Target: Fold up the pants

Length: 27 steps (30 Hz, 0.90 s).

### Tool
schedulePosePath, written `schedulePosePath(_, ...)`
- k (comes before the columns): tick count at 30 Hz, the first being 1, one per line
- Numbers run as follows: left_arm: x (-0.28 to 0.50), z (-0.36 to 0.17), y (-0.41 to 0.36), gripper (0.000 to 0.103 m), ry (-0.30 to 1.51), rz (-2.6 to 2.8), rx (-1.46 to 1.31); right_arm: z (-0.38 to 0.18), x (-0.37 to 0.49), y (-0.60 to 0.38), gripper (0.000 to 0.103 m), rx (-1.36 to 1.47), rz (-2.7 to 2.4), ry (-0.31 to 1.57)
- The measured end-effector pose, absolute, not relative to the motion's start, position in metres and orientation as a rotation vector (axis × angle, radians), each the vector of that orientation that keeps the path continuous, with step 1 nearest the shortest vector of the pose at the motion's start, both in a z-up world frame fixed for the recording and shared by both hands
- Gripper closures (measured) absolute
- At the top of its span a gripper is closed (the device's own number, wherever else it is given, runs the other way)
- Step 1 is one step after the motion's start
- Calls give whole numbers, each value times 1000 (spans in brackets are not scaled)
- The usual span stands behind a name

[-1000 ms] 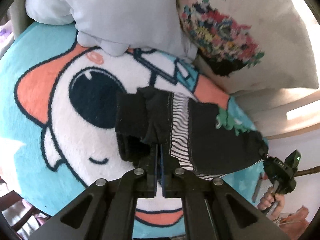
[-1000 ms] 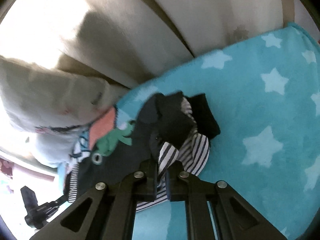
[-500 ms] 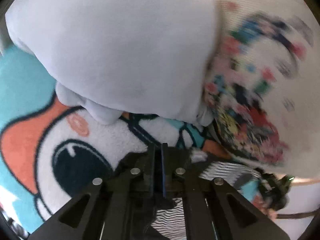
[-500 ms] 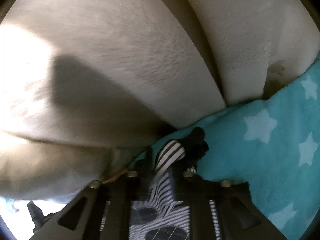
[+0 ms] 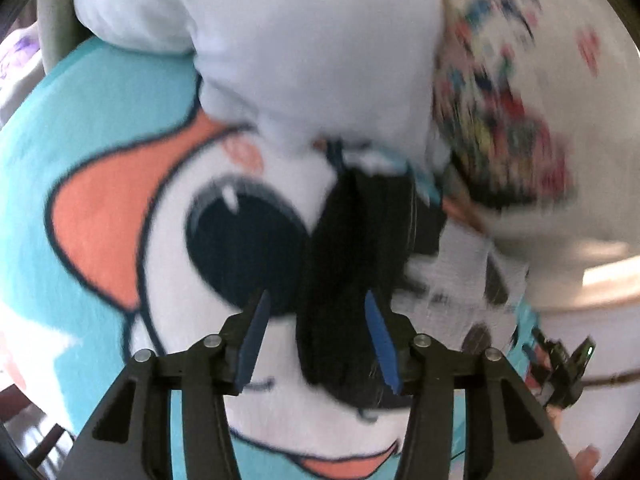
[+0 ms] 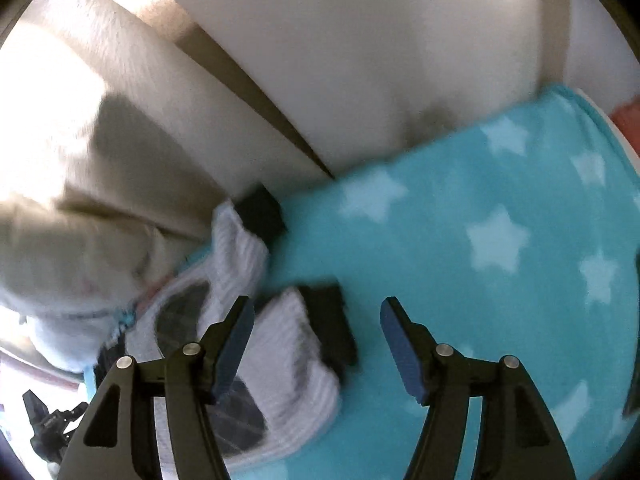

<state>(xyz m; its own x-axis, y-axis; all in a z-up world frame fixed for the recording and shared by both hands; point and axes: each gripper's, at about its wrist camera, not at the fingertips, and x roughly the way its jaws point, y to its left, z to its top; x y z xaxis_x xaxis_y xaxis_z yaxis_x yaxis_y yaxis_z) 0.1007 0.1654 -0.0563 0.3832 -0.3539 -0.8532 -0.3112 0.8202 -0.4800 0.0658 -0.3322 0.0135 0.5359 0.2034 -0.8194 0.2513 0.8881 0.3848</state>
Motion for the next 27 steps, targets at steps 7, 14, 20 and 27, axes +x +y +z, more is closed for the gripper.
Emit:
schedulePosePath(7,97,-90,112,45,1266,-100,-592,-21,55,-334,33,563,-25,1054)
schedulePosePath(14,111,-95,73,77,1329,-78,-407,-32,68,-311,73,520,-36,1070)
schedulePosePath(20,95,-69,90,77,1283,-106,-439,-27,50,-306,91,589,16,1079)
schedulePosePath(27,71,-47,111,77,1244,-143,-488,-9,-3,-307,91,622,58,1085)
